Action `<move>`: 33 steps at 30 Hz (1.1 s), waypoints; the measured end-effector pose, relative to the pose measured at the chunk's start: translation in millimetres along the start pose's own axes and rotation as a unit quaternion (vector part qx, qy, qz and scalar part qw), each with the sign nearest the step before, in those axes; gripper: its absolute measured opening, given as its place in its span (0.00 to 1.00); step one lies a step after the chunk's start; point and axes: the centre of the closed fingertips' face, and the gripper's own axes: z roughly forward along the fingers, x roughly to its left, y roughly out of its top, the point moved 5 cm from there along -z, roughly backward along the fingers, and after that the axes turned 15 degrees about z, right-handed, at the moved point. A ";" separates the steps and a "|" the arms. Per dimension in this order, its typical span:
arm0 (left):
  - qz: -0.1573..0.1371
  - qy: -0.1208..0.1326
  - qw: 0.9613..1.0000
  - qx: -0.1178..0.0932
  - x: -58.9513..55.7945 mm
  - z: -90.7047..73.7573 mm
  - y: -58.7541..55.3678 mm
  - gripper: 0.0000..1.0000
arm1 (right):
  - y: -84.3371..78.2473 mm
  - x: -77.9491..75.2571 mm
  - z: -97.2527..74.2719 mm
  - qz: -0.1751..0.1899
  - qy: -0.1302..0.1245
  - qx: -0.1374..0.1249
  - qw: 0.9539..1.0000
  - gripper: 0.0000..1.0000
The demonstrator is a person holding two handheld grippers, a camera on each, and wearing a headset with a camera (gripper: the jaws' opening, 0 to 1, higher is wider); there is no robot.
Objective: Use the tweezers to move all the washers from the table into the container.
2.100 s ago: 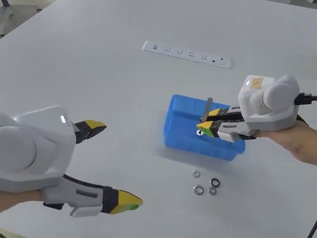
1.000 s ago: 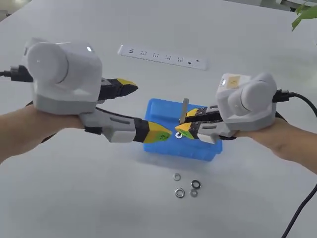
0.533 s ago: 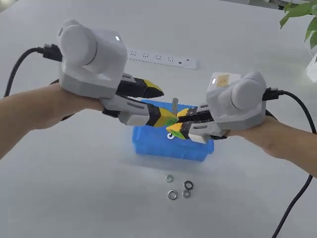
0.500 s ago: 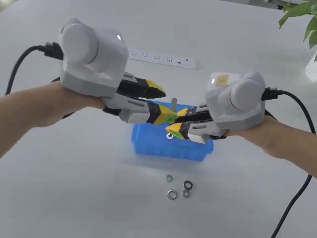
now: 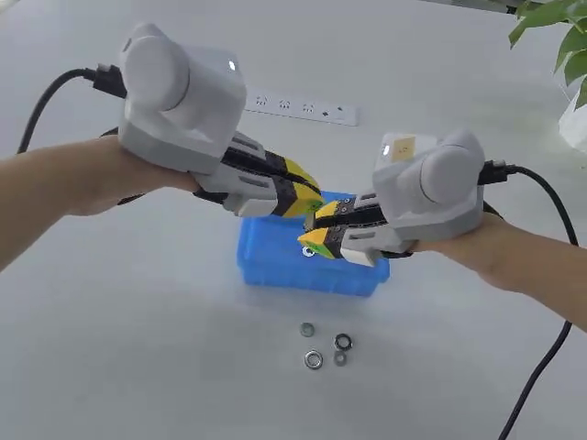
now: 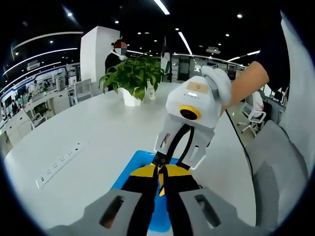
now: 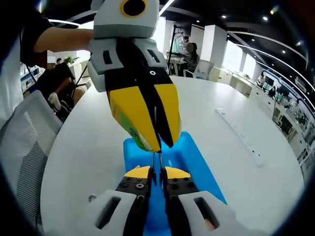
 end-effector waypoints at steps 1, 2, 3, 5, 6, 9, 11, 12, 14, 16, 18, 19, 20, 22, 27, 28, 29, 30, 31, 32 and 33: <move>0.003 -0.003 1.000 0.001 -0.9 0.1 0.0 0.09 | -0.3 -0.1 0.3 0.001 0.001 0.000 1.000 0.10; 0.010 -0.005 1.000 0.003 -1.3 0.3 -0.3 0.08 | -0.8 0.1 0.6 0.002 0.002 0.000 1.000 0.10; 0.016 -0.006 1.000 0.005 -1.5 0.5 -0.7 0.08 | -1.3 -0.1 1.0 0.001 0.002 0.001 1.000 0.10; 0.022 -0.010 1.000 0.006 -2.6 0.9 -1.1 0.08 | -1.7 0.0 1.4 0.000 0.004 0.001 1.000 0.10; 0.031 -0.009 0.999 0.007 -2.5 0.8 -1.3 0.07 | -1.8 -0.3 1.5 -0.002 0.004 0.002 1.000 0.10; 0.052 -0.002 0.999 0.014 -0.9 1.0 -1.0 0.05 | -1.5 -2.2 1.3 -0.005 0.003 0.001 1.000 0.11; 0.073 0.010 0.997 0.022 2.2 1.4 -0.1 0.05 | -1.1 -3.9 1.2 -0.006 0.000 0.001 1.000 0.11; 0.070 0.006 0.997 0.018 0.0 2.6 1.1 0.05 | -0.3 -5.3 1.0 -0.006 -0.004 -0.002 1.000 0.11; 0.091 0.009 0.996 0.022 1.0 3.5 2.4 0.05 | 0.6 -6.9 0.9 -0.005 -0.006 -0.003 1.000 0.12; 0.095 0.009 0.995 0.023 0.9 3.6 2.9 0.05 | 1.2 -8.0 0.5 -0.005 -0.010 -0.003 1.000 0.12; 0.095 0.007 0.995 0.024 0.3 3.2 4.0 0.05 | 1.4 -7.2 -0.1 -0.005 -0.010 -0.003 1.000 0.12; 0.096 0.007 0.995 0.024 0.2 3.0 4.4 0.05 | 1.6 -6.8 -0.5 -0.005 -0.011 -0.003 1.000 0.12; 0.096 0.004 0.995 0.025 -0.5 2.6 5.2 0.05 | 2.0 -6.1 -1.1 -0.004 -0.011 -0.004 1.000 0.13; 0.101 0.002 0.994 0.027 -1.3 1.8 6.6 0.05 | 2.8 -4.6 -1.9 -0.004 -0.010 -0.005 1.000 0.13; 0.110 0.008 0.993 0.033 0.6 -2.1 9.1 0.05 | 7.4 -2.5 -3.5 0.003 -0.009 -0.010 1.000 0.17; 0.114 0.009 0.993 0.034 1.0 -3.3 9.9 0.05 | 8.0 -2.1 -3.8 0.000 -0.010 -0.010 1.000 0.18; 0.114 0.010 0.993 0.035 1.7 -4.5 10.8 0.05 | 8.5 -1.5 -4.1 -0.001 -0.011 -0.009 1.000 0.19; 0.113 0.011 0.993 0.038 3.0 -6.4 12.1 0.05 | 8.6 -0.6 -4.7 -0.001 -0.012 -0.007 1.000 0.20; 0.116 0.012 0.992 0.040 3.5 -7.9 12.9 0.05 | 8.3 0.1 -5.3 -0.003 -0.013 -0.006 1.000 0.21; 0.124 0.015 0.991 0.042 4.6 -9.6 14.1 0.05 | 8.1 0.4 -6.4 -0.005 -0.016 -0.006 1.000 0.22; 0.124 0.015 0.991 0.043 5.3 -11.6 15.9 0.05 | 7.3 1.2 -8.1 -0.005 -0.016 -0.006 1.000 0.22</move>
